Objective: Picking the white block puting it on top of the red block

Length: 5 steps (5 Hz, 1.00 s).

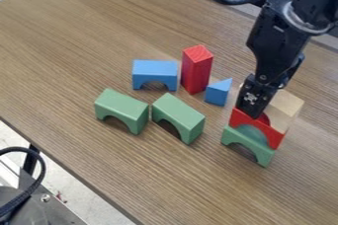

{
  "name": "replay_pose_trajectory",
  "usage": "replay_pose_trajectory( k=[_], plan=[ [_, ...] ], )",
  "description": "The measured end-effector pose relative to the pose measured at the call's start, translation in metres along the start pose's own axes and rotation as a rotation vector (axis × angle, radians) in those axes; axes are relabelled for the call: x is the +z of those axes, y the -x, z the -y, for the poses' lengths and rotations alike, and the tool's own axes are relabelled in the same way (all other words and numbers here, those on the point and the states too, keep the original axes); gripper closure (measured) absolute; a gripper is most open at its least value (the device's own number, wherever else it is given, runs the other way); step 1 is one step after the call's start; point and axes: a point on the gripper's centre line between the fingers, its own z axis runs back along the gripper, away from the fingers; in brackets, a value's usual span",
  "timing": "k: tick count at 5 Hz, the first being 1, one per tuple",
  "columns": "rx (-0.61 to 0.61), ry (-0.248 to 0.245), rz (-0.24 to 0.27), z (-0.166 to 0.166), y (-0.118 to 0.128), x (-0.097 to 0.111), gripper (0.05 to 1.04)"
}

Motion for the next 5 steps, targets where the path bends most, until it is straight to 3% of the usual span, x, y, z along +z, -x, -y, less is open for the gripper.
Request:
replay_pose_trajectory(
  k=[1,3,4,5],
  plan=[
    [0.002,-0.011,0.001,-0.002,0.000,0.000,0.085],
    [0.062,0.053,-0.069,-0.007,-0.014,0.047,0.084],
    [0.149,0.112,-0.103,-0.011,-0.038,0.074,0.084],
    [0.373,0.079,-0.093,-0.027,-0.079,0.073,0.084]
  ],
)
